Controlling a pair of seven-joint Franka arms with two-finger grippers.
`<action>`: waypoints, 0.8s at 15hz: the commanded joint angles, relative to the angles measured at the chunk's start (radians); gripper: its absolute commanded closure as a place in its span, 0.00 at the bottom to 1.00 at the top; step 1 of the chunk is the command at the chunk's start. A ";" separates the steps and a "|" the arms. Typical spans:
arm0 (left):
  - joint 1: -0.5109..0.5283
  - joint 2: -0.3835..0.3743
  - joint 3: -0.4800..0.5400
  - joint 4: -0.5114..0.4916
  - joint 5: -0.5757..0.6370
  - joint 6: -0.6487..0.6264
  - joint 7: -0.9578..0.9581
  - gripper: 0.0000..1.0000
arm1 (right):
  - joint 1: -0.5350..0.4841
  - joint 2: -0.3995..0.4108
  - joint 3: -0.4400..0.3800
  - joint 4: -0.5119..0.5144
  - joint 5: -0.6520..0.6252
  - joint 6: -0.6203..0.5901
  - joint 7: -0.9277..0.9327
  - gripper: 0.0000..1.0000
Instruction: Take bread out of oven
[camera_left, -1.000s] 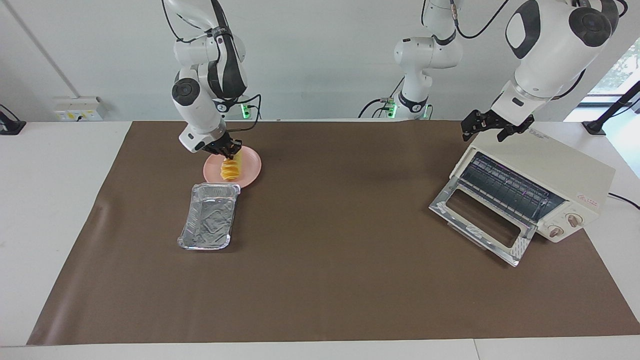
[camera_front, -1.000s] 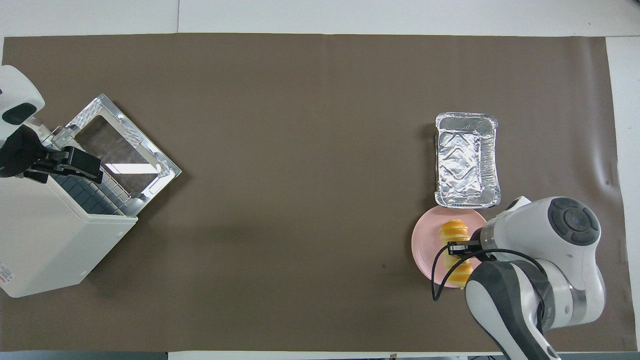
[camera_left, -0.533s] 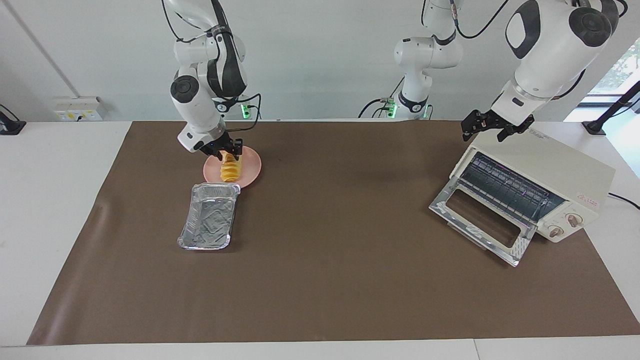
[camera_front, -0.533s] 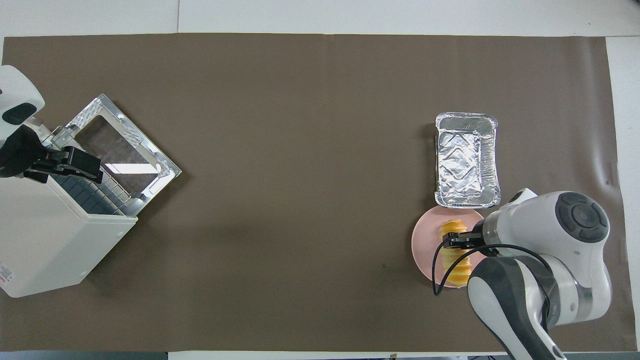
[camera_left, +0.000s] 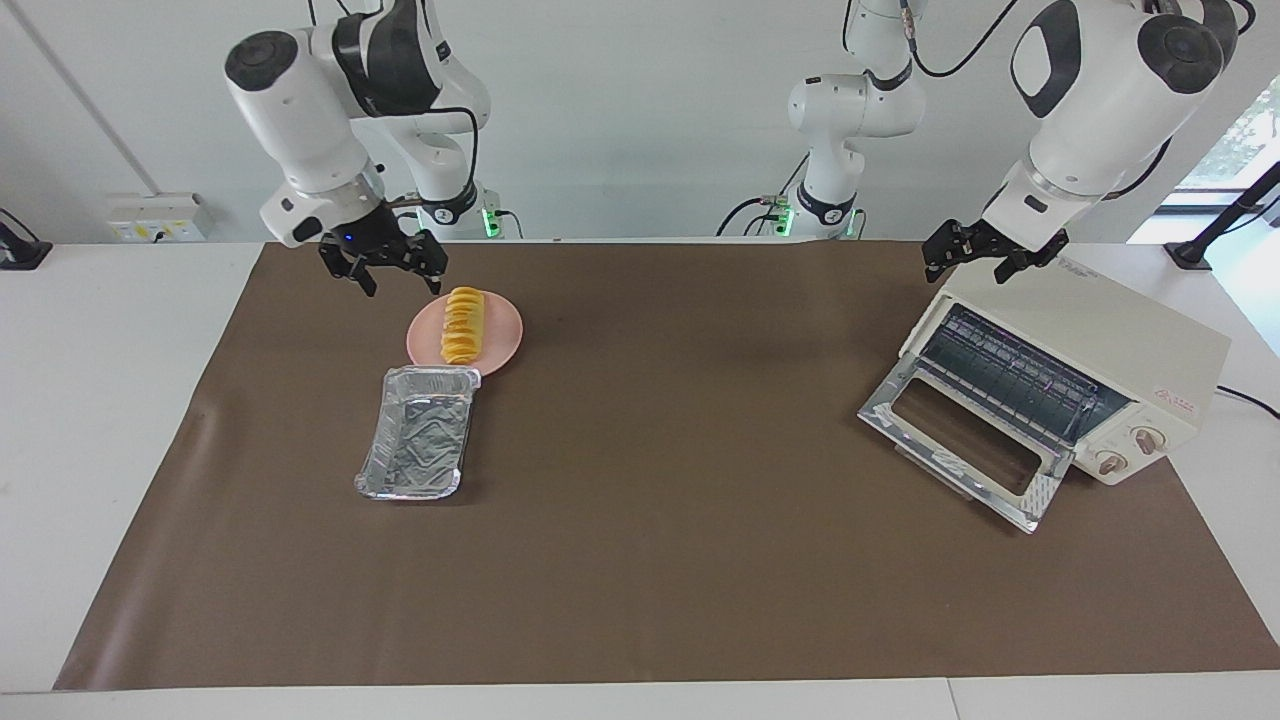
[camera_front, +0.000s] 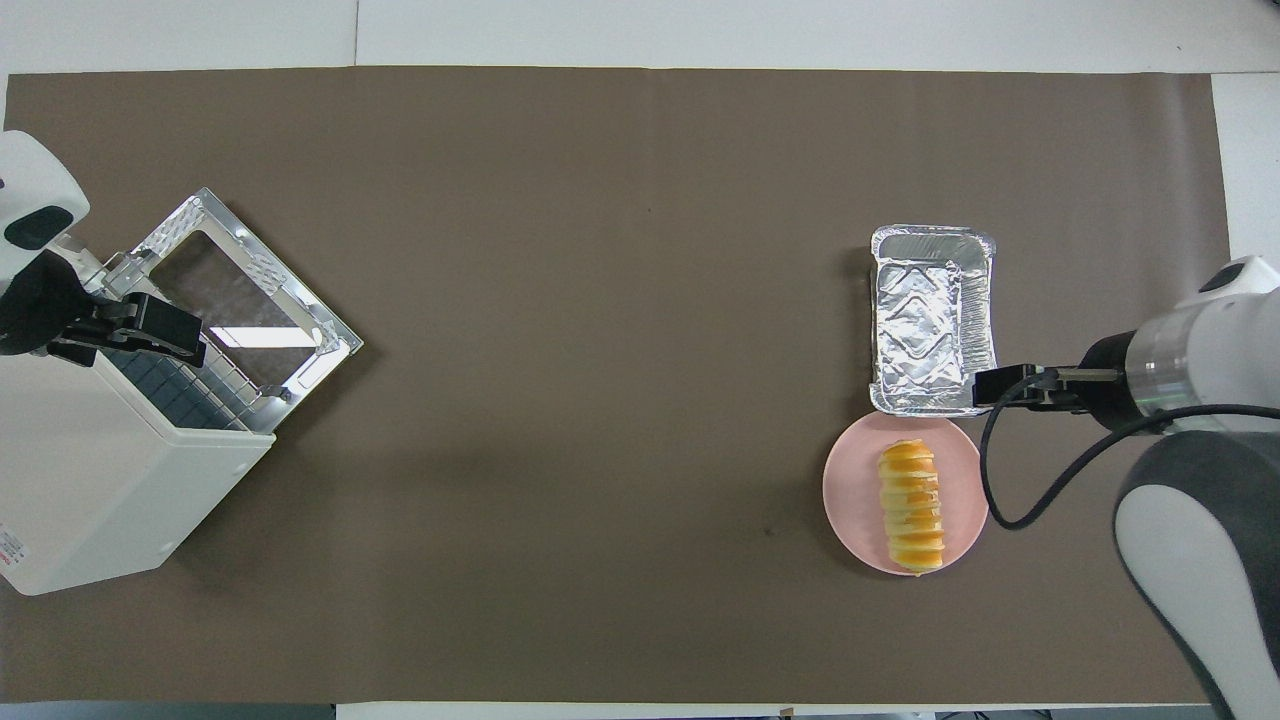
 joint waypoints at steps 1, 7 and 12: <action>0.012 -0.007 -0.008 0.002 0.019 0.005 0.005 0.00 | -0.049 0.060 0.005 0.142 -0.044 -0.095 -0.025 0.00; 0.012 -0.007 -0.008 0.002 0.018 0.005 0.005 0.00 | -0.046 0.128 0.008 0.282 -0.127 -0.131 -0.023 0.01; 0.012 -0.007 -0.008 0.002 0.018 0.005 0.005 0.00 | -0.051 0.154 0.007 0.324 -0.131 -0.161 -0.025 0.04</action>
